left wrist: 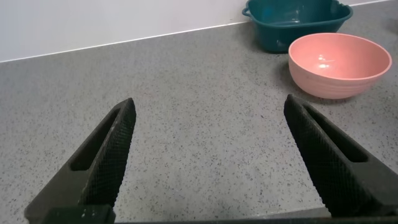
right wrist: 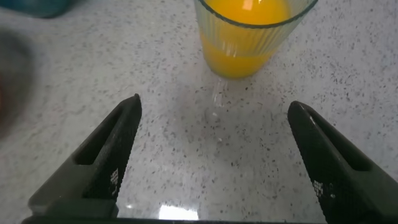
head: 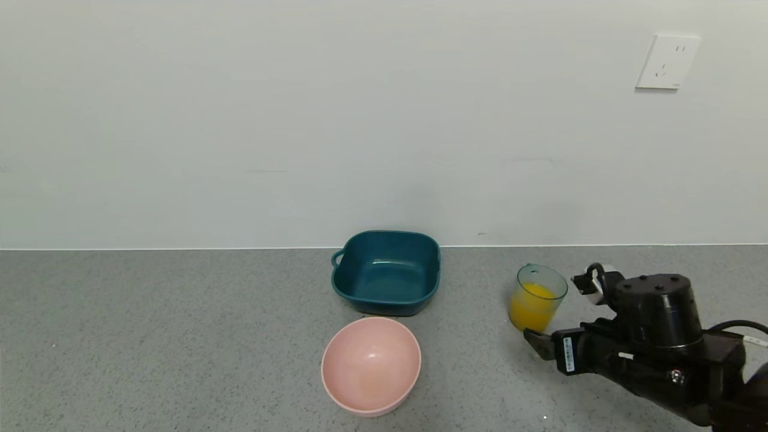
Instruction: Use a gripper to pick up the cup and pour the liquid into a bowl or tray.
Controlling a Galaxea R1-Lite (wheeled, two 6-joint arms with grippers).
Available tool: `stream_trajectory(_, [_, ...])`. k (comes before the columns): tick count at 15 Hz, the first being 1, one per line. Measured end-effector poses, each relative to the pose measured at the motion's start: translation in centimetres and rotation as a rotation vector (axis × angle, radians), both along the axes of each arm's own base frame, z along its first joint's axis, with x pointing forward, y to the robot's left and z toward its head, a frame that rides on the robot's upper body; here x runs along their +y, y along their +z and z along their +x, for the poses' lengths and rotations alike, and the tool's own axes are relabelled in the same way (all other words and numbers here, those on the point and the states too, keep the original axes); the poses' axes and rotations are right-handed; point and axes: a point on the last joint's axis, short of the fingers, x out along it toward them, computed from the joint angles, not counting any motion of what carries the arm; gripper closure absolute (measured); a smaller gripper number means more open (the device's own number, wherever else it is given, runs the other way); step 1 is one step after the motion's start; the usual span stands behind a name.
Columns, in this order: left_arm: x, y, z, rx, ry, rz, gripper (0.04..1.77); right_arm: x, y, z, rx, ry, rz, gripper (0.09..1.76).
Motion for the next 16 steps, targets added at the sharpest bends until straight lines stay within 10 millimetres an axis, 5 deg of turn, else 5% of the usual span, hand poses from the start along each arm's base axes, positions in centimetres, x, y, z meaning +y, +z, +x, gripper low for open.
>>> stream_trajectory(16, [0.0,0.0,0.0,0.0,0.0,0.0,0.09,1.6,-8.6,4.4,-0.19,-0.18,-0.018,0.14])
